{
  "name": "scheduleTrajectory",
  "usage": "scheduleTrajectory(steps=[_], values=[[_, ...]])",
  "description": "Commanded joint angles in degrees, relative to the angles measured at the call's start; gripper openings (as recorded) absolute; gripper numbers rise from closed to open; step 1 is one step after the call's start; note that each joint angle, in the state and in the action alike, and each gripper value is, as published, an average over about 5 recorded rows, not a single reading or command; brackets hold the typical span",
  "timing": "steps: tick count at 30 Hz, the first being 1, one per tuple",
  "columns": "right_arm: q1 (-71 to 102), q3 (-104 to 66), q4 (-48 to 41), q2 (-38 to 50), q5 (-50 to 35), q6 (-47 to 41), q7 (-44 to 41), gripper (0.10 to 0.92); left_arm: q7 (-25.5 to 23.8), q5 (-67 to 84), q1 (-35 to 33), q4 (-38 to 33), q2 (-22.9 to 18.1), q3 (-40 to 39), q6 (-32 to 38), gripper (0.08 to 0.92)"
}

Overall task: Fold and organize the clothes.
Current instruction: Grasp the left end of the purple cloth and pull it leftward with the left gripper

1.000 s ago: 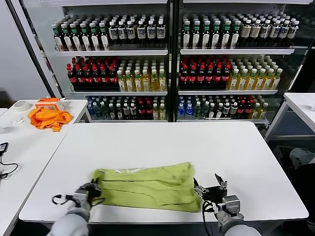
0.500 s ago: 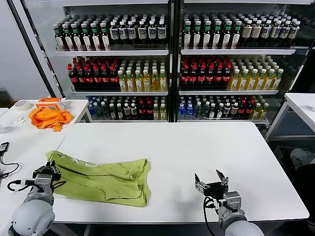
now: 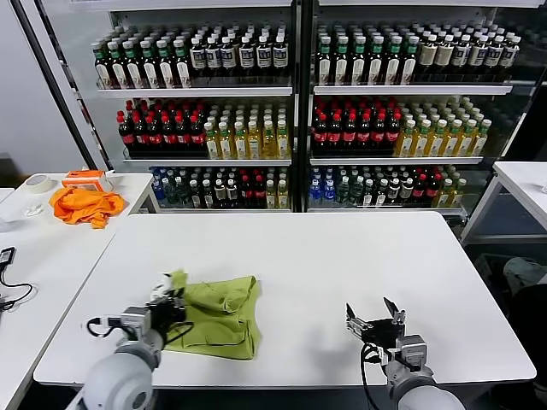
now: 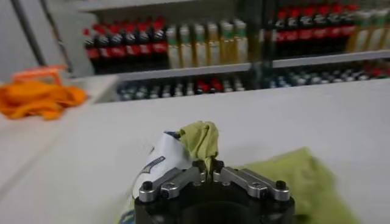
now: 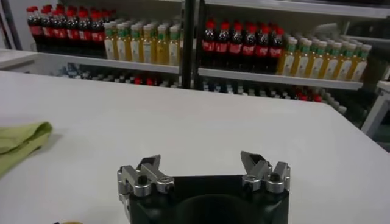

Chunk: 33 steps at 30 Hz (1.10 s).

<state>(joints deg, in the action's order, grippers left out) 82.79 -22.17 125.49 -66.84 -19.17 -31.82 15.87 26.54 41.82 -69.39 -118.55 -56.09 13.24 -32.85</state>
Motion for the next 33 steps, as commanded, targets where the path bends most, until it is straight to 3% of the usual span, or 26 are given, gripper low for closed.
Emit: scheduleTrajectory(steps=[1,22,29,33], values=[[0.59,-0.74,-0.06,-0.13,-0.01,0.04,0.01,0.823,-0.82,3.81,6.63,5.06,-4.09,-6.89,-0.24,0.11],[0.22,-0.38,-0.92,-0.36,0.11,-0.02,0.08,0.823,-0.44,12.21,8.88,5.47,-5.97,-8.76,-0.23,0.117],[-0.19,0.11,-0.86,-0.39,0.11,-0.05,0.07,0.823,-2.05,12.06,7.56,2.99,-5.69,-7.4,1.34,0.289],[-0.64,0.35,-0.98,-0.29,0.09,-0.08,0.04,0.823,-3.54,11.55,6.26,-0.85,-3.34,-3.15,4.53,0.402]])
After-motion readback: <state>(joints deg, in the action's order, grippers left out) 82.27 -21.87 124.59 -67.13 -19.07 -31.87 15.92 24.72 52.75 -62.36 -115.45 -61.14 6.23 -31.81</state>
